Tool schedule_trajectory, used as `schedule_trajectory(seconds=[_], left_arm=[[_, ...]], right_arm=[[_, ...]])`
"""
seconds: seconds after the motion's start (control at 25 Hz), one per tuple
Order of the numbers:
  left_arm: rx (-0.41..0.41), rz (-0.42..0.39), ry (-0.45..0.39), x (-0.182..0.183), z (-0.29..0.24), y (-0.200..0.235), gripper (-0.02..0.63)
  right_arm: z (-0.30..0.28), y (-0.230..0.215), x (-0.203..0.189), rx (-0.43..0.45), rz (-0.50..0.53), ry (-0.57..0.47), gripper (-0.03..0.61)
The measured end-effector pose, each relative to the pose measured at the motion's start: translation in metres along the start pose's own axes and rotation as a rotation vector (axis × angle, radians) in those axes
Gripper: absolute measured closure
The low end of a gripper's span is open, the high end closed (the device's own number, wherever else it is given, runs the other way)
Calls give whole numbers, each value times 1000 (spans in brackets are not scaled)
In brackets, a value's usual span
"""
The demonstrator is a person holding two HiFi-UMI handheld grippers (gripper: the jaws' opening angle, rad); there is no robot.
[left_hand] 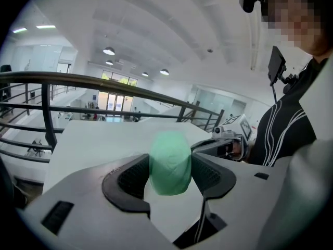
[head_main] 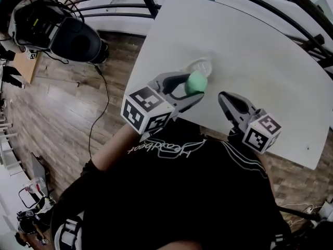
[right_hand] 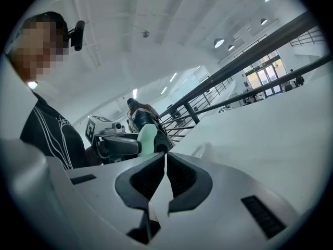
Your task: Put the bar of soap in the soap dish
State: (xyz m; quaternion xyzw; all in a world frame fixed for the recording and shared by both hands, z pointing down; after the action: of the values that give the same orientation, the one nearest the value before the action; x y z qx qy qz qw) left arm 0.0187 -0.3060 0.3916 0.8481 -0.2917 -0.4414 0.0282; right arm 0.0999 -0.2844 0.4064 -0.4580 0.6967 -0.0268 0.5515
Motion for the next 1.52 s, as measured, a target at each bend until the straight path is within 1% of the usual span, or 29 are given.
schedule_trajectory(seconds=[0.24,0.44,0.56,0.68,0.8,0.88,1.0,1.2,1.52], left_arm=[[22,-46,12,10,-4,13,353],[35,-71,32,6,-11,21,353],[54,-118,61,4,-19,24,353],[87,-192,103,-3,-28,29,353],[113,-265,151,-9,-42,40,353],[121,-294,175,-13,-52,48,354],[134,-313,203,-22,-62,51,353],[124,-335,198,-32,-63,36,353],[124,-350,210,-39,-67,40,353]], right_arm=[[-2,-7,3,-11,-16,-12,560],[-3,-13,0,-25,-36,-18,560],[-2,-17,-1,-31,-52,-15,560],[-4,-19,-4,-31,-63,-5,560],[-11,-27,-3,-30,-78,7,560],[-16,-33,-2,-29,-86,14,560],[-16,-35,-5,-26,-91,21,560],[-7,-25,-16,-36,-92,20,560],[-7,-27,-17,-51,-101,30,560]])
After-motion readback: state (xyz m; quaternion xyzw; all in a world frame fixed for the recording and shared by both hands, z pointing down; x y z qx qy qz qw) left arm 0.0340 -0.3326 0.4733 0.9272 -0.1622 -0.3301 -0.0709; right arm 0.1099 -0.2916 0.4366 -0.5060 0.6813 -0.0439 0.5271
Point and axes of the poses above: the fingertips, and each gripper's own axes: z backward along the fingers, y to its left, x out of its top, the point moved 1 cm from there along z, backward along the fingers, and after that the axes turned 10 degrees about y, right-handed, at the moved point
